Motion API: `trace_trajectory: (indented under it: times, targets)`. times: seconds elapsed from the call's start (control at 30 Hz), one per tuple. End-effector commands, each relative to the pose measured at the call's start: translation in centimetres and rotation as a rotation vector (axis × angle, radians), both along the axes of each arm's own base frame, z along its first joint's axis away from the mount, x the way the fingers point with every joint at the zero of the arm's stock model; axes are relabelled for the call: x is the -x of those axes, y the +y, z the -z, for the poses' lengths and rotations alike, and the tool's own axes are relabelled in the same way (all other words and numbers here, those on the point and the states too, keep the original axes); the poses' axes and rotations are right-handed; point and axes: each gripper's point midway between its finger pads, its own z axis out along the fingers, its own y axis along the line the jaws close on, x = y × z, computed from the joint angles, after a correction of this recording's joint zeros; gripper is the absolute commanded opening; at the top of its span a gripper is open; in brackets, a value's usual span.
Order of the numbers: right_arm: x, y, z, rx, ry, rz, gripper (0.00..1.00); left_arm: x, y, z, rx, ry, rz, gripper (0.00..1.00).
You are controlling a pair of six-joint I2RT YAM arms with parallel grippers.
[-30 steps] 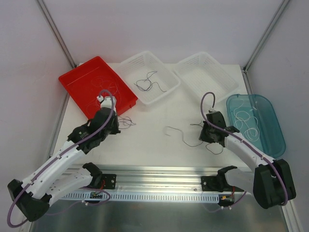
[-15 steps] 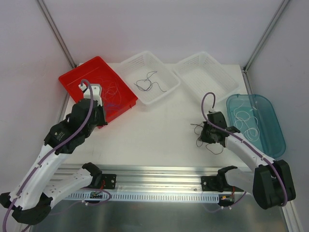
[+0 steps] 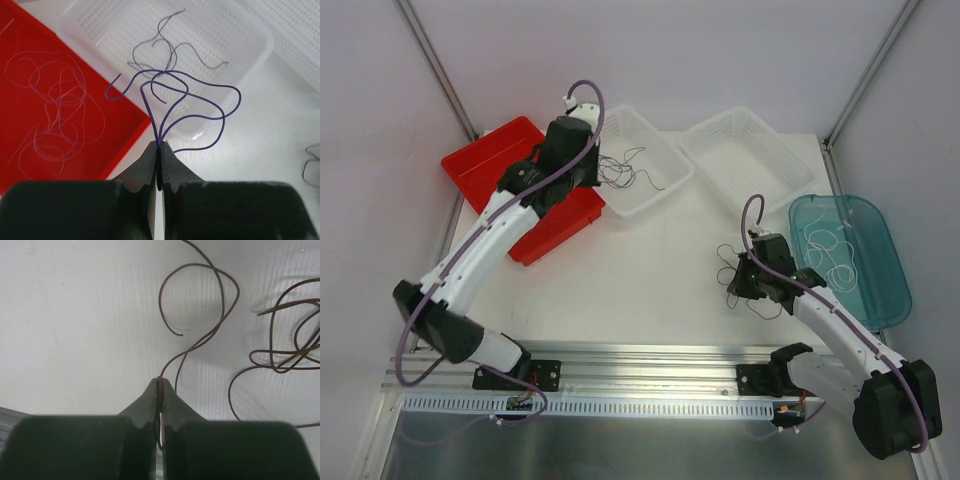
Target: Untangle the cables
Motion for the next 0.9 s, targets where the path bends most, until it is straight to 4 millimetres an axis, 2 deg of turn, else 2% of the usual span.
trace_trajectory:
  times: [0.0,0.03,0.07,0.1,0.13,0.2,0.23,0.3,0.33,0.4,0.43,0.47,0.5,0.53,0.57,0.6,0.63,0.7,0.73,0.77,0.8,0.83,0.87]
  targets:
    - [0.1,1.0,-2.3,-0.018,-0.046,-0.055,0.01,-5.2,-2.2,-2.9,0.045,-0.092,0.028,0.00]
    - [0.2,1.3,-2.4,-0.019,-0.049,-0.068,0.01,-6.9,-3.1,-1.0,0.025,-0.055,0.035,0.00]
    - [0.2,1.4,-2.8,-0.021,-0.059,-0.075,0.01,-7.9,-3.4,-0.7,0.023,-0.053,0.031,0.00]
    - [0.4,1.5,-2.9,-0.019,-0.057,-0.079,0.01,-9.2,-3.3,-1.7,0.037,-0.075,0.018,0.00]
    - [0.5,1.5,-2.9,-0.018,-0.057,-0.084,0.01,-10.7,-4.0,0.4,0.024,-0.037,0.019,0.00]
    - [0.7,1.6,-3.2,-0.018,-0.062,-0.090,0.01,-12.5,-4.3,0.2,0.044,-0.046,0.013,0.00]
    - [0.8,1.6,-3.3,-0.020,-0.065,-0.091,0.01,-13.7,-4.8,2.2,0.035,-0.013,0.013,0.00]
    - [0.8,1.6,-3.7,-0.018,-0.074,-0.093,0.01,-15.0,-5.1,2.8,0.046,-0.010,0.012,0.00]
    - [0.8,1.5,-3.7,-0.016,-0.075,-0.091,0.01,-16.0,-5.0,4.6,0.038,0.020,0.004,0.07]
    - [0.8,1.5,-4.0,-0.012,-0.079,-0.098,0.01,-16.7,-5.2,5.8,0.047,0.040,0.013,0.11]
    - [0.8,1.4,-4.1,-0.010,-0.080,-0.097,0.01,-17.0,-4.9,6.7,0.047,0.058,0.007,0.24]
    - [0.7,1.4,-4.2,-0.011,-0.083,-0.097,0.01,-17.1,-4.8,6.9,0.047,0.062,0.008,0.32]
    - [0.7,1.5,-4.3,-0.012,-0.086,-0.098,0.01,-17.1,-4.5,7.1,0.039,0.066,0.008,0.46]
    - [0.7,1.4,-4.3,-0.013,-0.085,-0.096,0.01,-16.9,-4.2,6.6,0.037,0.058,0.011,0.60]
    - [0.6,1.6,-4.4,-0.019,-0.089,-0.097,0.01,-16.6,-3.8,6.7,0.028,0.064,0.010,0.81]
    - [0.6,1.7,-4.5,-0.023,-0.087,-0.099,0.01,-16.3,-3.4,6.3,0.019,0.055,0.009,0.87]
    - [0.5,1.8,-4.6,-0.022,-0.090,-0.102,0.01,-15.6,-3.0,4.5,0.025,0.026,0.006,0.93]
    - [0.2,1.8,-4.9,-0.020,-0.094,-0.101,0.01,-14.5,-2.0,4.3,0.007,0.027,-0.007,0.99]
    - [0.1,1.9,-5.3,-0.020,-0.103,-0.106,0.01,-13.5,-1.5,2.3,0.015,-0.008,-0.009,0.99]
    - [0.0,1.8,-5.5,-0.017,-0.102,-0.102,0.01,-12.6,-0.9,3.0,0.001,0.010,-0.010,0.99]
    - [-0.1,1.8,-5.8,-0.014,-0.110,-0.103,0.01,-11.3,-0.2,1.0,0.009,-0.027,-0.013,0.99]
    - [-0.2,1.7,-6.0,-0.010,-0.114,-0.103,0.01,-10.5,0.1,0.7,0.008,-0.031,-0.014,0.99]
    - [-0.5,1.8,-6.9,-0.007,-0.130,-0.104,0.01,-9.3,0.7,2.0,-0.008,-0.001,-0.015,0.99]
